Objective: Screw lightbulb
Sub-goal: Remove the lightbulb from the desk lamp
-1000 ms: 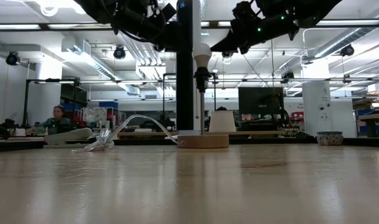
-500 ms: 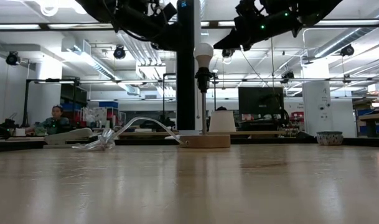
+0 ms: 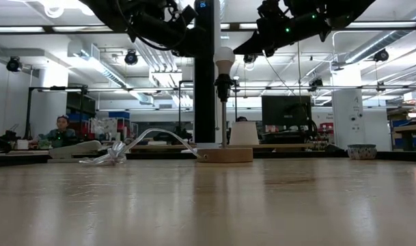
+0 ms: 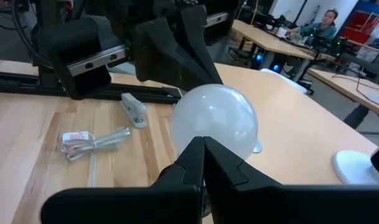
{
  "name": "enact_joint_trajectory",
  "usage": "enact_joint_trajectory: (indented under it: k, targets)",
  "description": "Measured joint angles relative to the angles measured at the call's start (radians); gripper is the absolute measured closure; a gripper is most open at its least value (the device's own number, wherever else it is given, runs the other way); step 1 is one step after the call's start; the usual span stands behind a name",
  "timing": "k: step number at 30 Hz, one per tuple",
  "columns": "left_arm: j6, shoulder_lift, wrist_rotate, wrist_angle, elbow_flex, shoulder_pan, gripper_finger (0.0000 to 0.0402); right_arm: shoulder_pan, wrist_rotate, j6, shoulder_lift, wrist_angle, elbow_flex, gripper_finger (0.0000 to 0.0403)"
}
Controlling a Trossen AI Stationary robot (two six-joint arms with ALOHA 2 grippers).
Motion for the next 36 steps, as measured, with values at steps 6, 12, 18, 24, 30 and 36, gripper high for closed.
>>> enact_joint_trajectory:
  k: [6, 12, 18, 24, 30, 36]
  targets:
    - [-0.001, -0.015, 0.021, -0.04, 0.0, -0.008, 0.0401, -0.008, 0.048, 0.0, 0.0, 0.001, 0.0, 0.0403]
    - [-0.001, -0.028, 0.037, -0.069, 0.0, -0.021, 0.0401, -0.014, 0.069, -0.004, 0.0, -0.004, 0.0, 0.0403]
    - [0.0, -0.036, -0.052, -0.082, 0.0, -0.019, 0.0401, -0.011, 0.053, -0.003, -0.014, -0.019, 0.0, 0.0403]
    - [0.006, -0.002, -0.101, -0.034, 0.0, -0.006, 0.0401, -0.01, -0.032, 0.005, -0.027, -0.019, 0.0, 0.0403]
    - [0.043, 0.011, -0.034, 0.003, 0.0, -0.006, 0.0401, -0.011, -0.041, 0.008, 0.002, -0.013, 0.0, 0.0403]
    - [0.044, -0.005, 0.003, -0.04, 0.0, -0.009, 0.0401, -0.013, 0.033, 0.001, 0.003, -0.012, 0.0, 0.0403]
